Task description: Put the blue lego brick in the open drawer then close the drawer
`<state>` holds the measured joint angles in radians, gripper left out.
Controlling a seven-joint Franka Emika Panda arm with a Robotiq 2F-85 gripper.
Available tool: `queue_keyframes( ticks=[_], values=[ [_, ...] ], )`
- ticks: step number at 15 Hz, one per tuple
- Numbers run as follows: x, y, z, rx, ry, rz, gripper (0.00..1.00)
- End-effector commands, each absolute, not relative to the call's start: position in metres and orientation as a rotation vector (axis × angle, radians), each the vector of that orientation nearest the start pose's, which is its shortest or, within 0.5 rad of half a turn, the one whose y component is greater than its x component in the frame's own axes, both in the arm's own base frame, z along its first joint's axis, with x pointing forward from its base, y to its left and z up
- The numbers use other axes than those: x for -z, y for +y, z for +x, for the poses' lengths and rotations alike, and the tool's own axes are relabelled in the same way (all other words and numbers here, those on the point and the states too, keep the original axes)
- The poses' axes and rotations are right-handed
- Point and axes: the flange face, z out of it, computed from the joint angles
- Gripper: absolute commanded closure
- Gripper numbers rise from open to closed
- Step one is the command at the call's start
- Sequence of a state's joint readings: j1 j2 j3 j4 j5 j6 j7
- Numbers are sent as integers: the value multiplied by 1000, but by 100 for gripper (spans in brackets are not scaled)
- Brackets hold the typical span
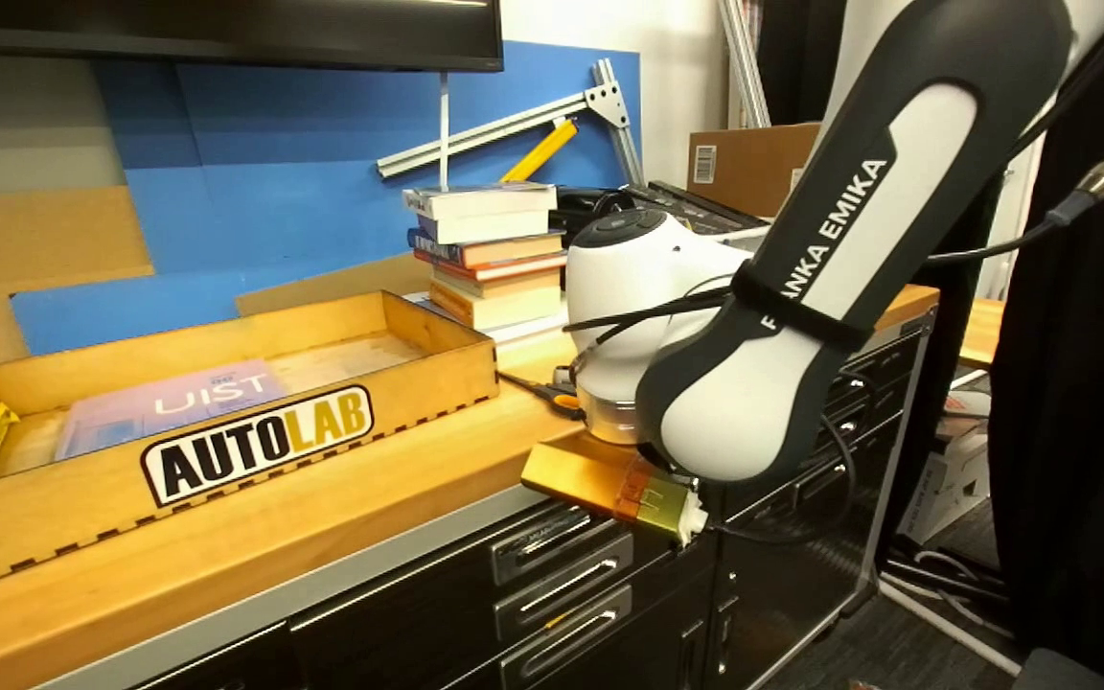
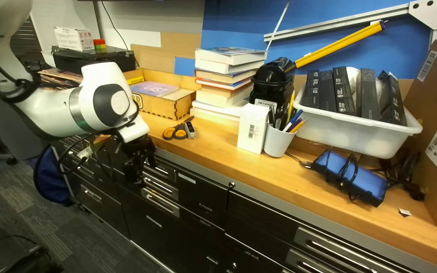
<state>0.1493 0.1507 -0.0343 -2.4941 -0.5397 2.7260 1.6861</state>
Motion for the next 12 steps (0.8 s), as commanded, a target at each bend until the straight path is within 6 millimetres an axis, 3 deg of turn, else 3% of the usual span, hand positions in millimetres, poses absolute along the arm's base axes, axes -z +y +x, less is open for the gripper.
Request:
queue_keyframes(
  ticks=[1, 4, 6, 9, 12],
  values=[
    [-242, 78, 481, 457, 1699, -2705, 0],
    [-260, 91, 458, 404, 1570, -2708, 0],
    [-292, 108, 435, 432, 1373, -2772, 0],
    [-324, 145, 414, 377, 1129, -2865, 0],
    [-379, 175, 399, 238, 886, -2939, 0]
  ],
)
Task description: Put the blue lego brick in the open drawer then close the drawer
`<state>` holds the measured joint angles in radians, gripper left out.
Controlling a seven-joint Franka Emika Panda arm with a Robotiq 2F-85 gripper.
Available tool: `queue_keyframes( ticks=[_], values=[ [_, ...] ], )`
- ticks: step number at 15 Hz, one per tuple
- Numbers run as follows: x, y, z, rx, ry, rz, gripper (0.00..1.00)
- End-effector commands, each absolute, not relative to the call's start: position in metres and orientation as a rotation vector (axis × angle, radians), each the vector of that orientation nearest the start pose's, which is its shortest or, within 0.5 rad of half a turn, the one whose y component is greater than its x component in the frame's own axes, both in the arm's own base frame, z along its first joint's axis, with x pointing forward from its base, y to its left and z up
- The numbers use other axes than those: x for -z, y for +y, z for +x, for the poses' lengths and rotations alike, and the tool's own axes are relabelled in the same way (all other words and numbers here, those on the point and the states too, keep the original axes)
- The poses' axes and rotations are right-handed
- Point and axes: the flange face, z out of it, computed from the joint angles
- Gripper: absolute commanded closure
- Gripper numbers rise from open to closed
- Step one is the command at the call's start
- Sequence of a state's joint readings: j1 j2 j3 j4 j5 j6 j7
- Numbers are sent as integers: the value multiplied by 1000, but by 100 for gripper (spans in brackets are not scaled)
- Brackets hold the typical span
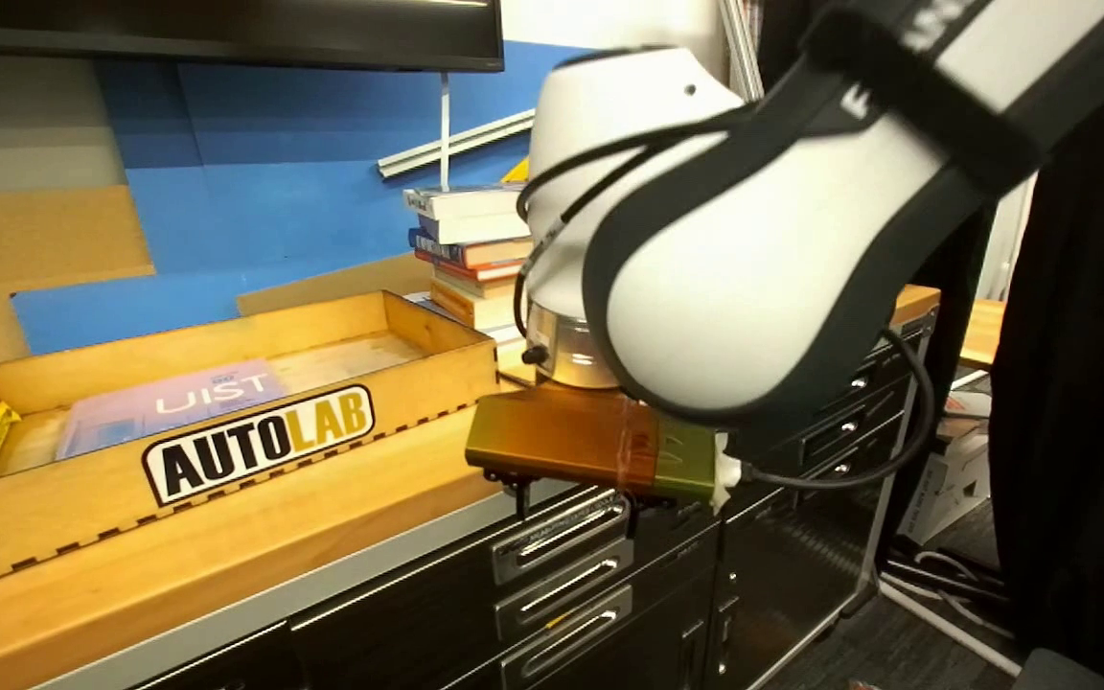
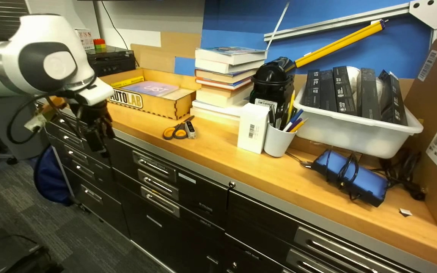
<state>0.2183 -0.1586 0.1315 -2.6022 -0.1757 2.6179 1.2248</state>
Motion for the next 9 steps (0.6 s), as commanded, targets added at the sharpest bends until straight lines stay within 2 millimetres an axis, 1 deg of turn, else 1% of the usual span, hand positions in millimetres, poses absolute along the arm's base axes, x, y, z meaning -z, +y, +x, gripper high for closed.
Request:
queue_keyframes(
  ticks=[1, 2, 4, 6, 7, 8, 9],
  values=[
    [-399, 178, 396, 184, 801, -2962, 0],
    [-418, 179, 394, 147, 717, -2988, 0],
    [-463, 171, 397, 92, 546, -3038, 0],
    [-510, 155, 407, 97, 376, -3059, 0],
    [-470, 165, 399, 106, 523, -3069, 0],
    [-491, 157, 403, 113, 466, -3070, 0],
    [-504, 152, 405, 120, 438, -3067, 0]
  ],
)
